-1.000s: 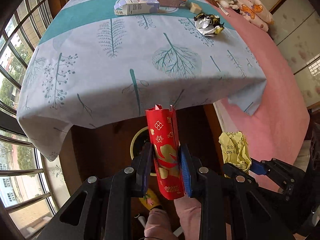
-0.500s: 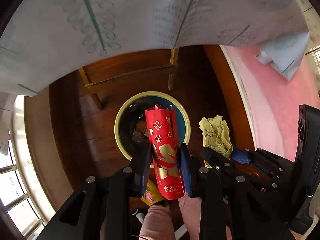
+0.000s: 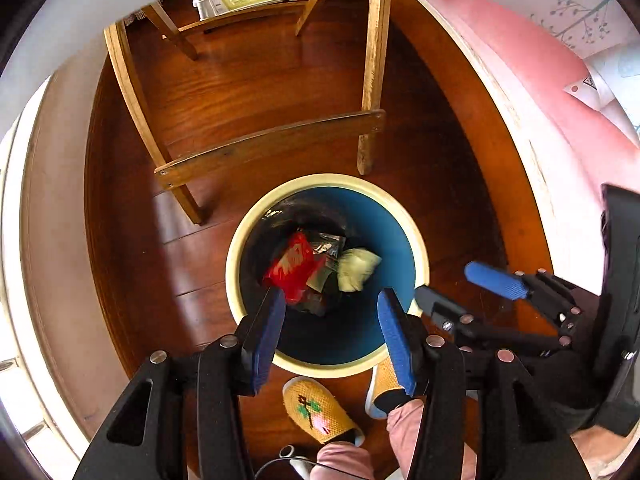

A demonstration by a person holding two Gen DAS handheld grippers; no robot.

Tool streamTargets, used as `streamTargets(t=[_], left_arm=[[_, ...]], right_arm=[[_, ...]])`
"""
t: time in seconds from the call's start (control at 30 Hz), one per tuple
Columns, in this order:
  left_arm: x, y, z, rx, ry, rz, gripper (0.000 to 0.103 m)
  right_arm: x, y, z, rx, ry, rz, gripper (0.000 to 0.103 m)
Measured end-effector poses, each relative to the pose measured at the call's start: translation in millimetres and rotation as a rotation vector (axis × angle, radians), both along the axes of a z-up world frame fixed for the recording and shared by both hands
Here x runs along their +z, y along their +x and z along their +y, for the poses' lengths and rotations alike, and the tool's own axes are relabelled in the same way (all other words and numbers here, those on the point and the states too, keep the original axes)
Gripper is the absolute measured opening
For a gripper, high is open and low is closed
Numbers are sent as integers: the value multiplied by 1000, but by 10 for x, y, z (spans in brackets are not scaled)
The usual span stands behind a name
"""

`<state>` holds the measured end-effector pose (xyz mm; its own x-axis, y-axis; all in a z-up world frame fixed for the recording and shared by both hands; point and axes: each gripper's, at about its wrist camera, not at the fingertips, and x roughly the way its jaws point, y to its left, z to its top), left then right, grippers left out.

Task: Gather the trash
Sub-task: 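Carry the yellow wrapper and red packet over the bin and release both, then raise both open tools from the bin back toward the table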

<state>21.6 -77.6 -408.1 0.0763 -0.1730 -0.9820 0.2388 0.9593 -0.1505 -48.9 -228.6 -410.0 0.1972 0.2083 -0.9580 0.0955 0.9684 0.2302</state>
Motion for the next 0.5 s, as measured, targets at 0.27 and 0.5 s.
streamTargets(t=[0.27, 0.5], left_arm=[[60, 72, 137, 57, -3, 22, 49], [353, 79, 157, 26, 76, -35, 49]], right_arm=[[125, 126, 24, -1, -14, -13, 60], [445, 125, 69, -26, -1, -22, 60]])
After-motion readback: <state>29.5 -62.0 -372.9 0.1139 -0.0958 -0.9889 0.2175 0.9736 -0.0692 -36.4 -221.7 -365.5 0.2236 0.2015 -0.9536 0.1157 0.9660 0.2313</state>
